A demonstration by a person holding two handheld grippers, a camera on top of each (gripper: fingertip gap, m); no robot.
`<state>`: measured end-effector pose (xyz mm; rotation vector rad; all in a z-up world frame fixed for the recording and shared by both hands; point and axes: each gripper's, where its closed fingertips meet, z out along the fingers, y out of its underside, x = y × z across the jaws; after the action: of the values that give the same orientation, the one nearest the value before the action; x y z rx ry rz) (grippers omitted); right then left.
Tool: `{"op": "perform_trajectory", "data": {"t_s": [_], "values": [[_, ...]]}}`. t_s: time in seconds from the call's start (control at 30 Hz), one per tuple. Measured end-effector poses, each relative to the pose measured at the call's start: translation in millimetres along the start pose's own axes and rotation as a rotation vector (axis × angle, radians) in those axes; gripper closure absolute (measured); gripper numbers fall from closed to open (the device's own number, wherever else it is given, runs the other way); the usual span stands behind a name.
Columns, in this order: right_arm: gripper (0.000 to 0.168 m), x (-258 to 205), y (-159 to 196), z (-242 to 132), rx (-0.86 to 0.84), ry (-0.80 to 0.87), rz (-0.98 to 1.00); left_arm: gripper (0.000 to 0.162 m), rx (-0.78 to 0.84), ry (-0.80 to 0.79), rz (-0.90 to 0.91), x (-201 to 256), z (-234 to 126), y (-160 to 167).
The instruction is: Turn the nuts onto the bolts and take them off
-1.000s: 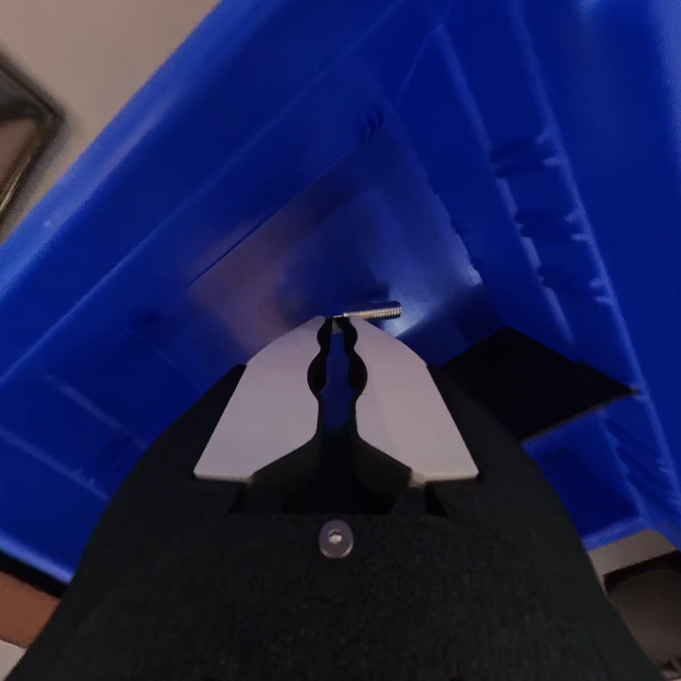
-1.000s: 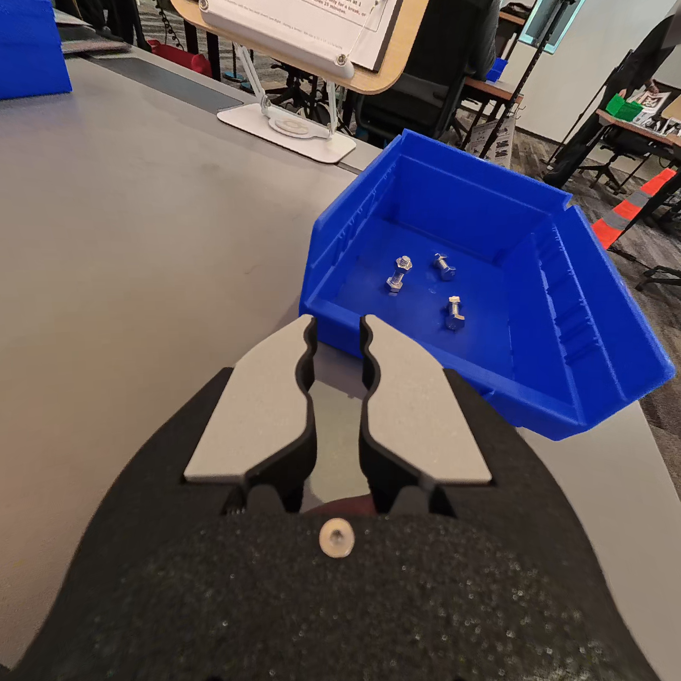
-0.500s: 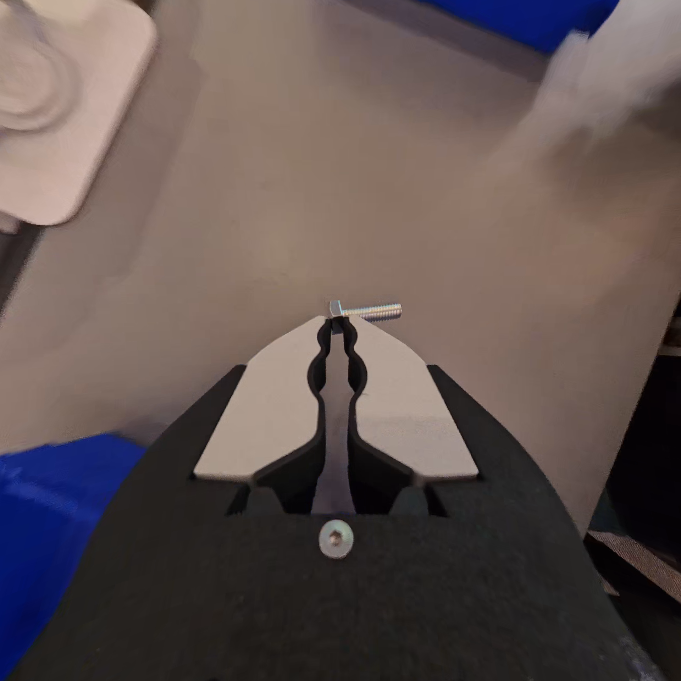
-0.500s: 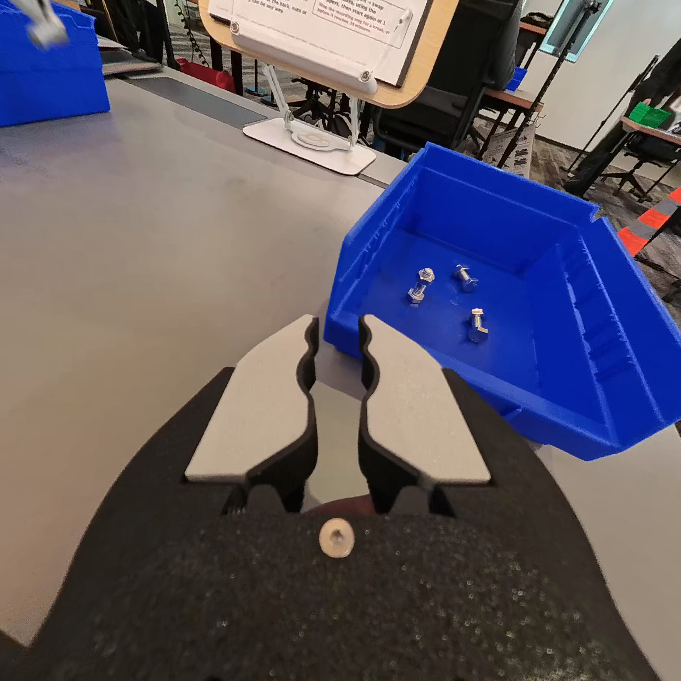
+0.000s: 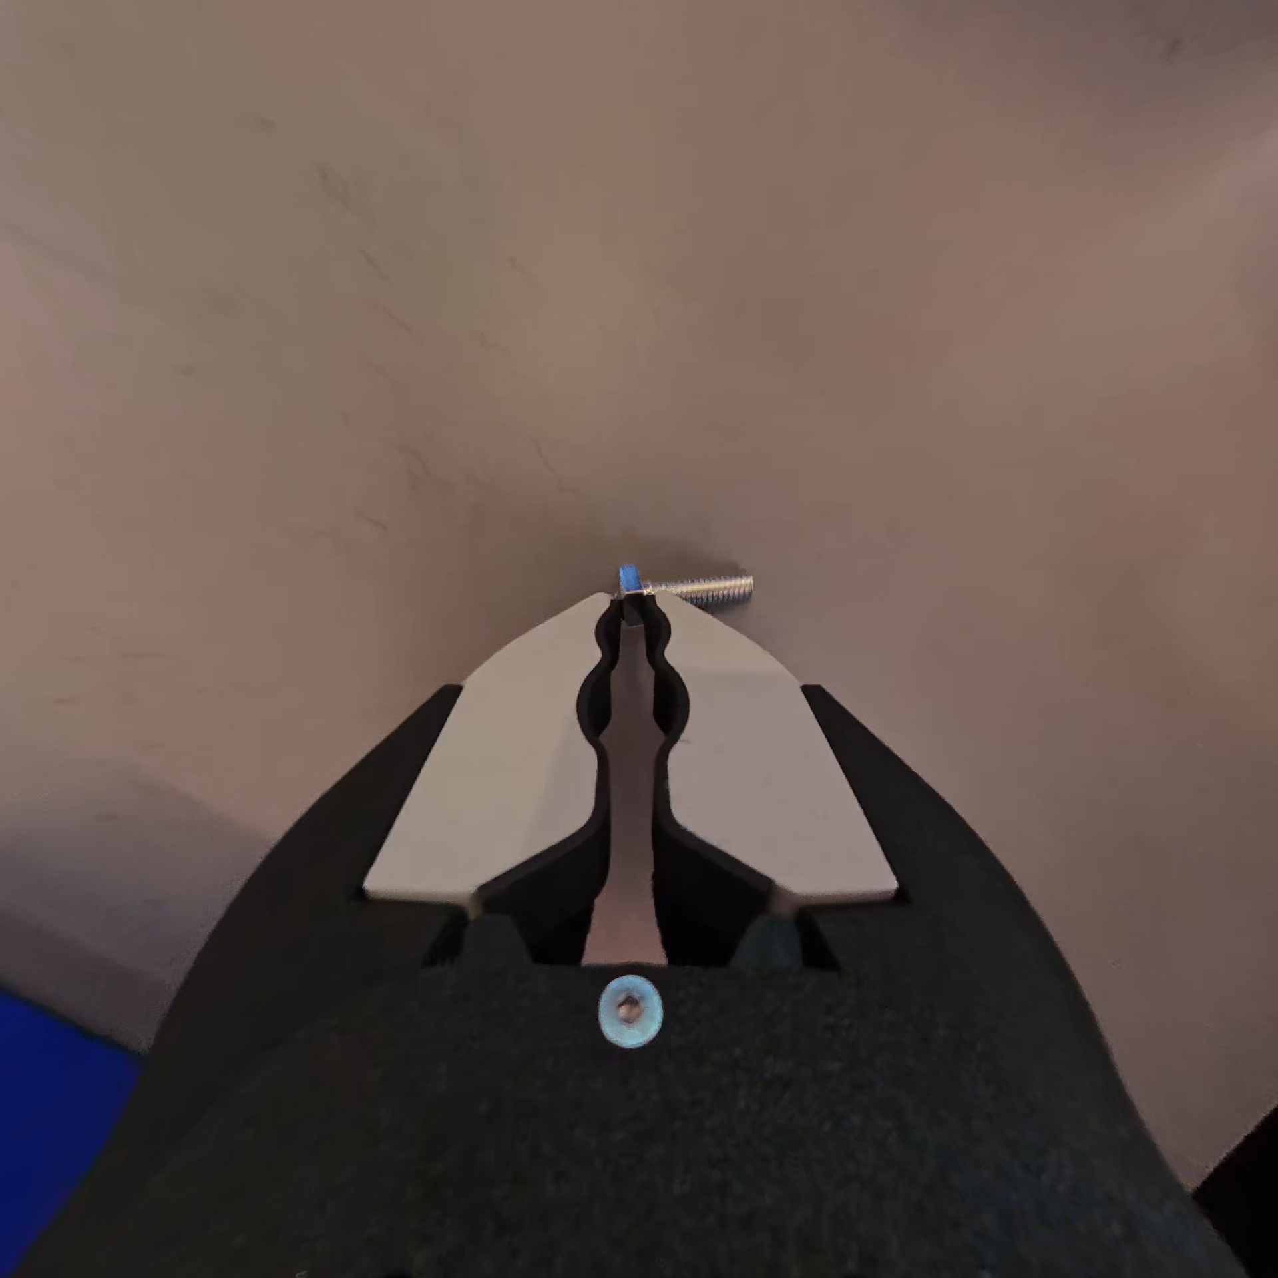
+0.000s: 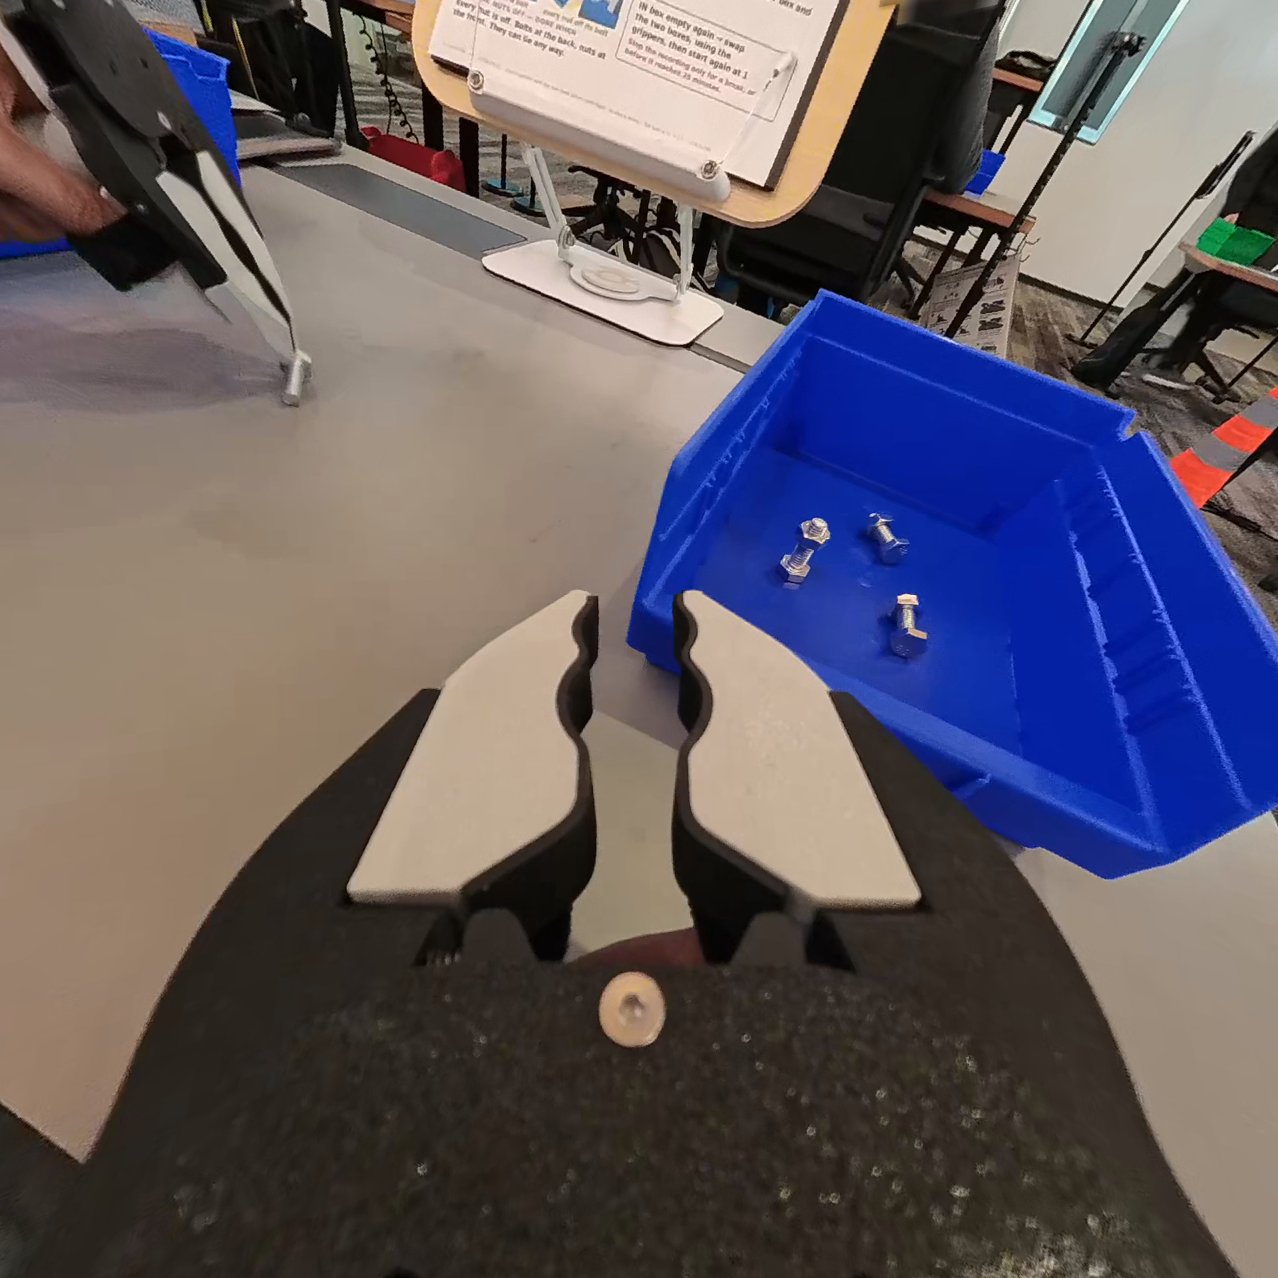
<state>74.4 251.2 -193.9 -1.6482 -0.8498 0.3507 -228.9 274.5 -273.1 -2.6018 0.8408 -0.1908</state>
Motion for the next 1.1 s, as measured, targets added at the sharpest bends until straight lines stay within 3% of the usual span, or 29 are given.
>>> {"op": "perform_trajectory", "data": {"t_s": [0.17, 0.2, 0.27, 0.37, 0.43, 0.5, 0.57, 0.67, 0.73, 1.1], "values": [[0.148, 0, 1, 1, -0.004, -0.003, 0.007, 0.151, 0.04, -0.011, -0.019, 1, -3, 0], [0.148, 1, 2, 0, -0.006, -0.004, 0.012, 0.14, 0.047, -0.008, -0.034, 2, -12, 2], [0.148, 1, 3, 0, -0.006, -0.004, 0.02, 0.134, 0.114, 0.018, -0.058, 10, -49, 2], [0.148, 1, 3, -2, -0.005, -0.002, 0.016, 0.134, 0.286, 0.08, -0.097, 20, -142, 10], [0.148, 0, 2, -2, -0.004, -0.005, 0.012, 0.133, 0.289, 0.038, -0.132, 6, -195, 38], [0.148, -2, 1, -2, -0.004, -0.009, 0.004, 0.133, 0.2, -0.082, -0.193, -29, -222, 82], [0.148, -5, 1, 0, -0.005, -0.02, 0.001, 0.133, 0.027, -0.171, -0.298, -69, -221, 136], [0.148, -9, 0, 3, -0.008, -0.036, -0.002, 0.124, -0.22, -0.028, -0.509, -87, -186, 205], [0.148, -10, -1, 5, -0.006, -0.043, -0.008, 0.108, -0.328, 0.03, -0.597, -94, -164, 233], [0.148, -8, -3, 4, -0.007, -0.037, -0.029, 0.106, -0.609, 0.006, -0.637, -109, -122, 269]]}}
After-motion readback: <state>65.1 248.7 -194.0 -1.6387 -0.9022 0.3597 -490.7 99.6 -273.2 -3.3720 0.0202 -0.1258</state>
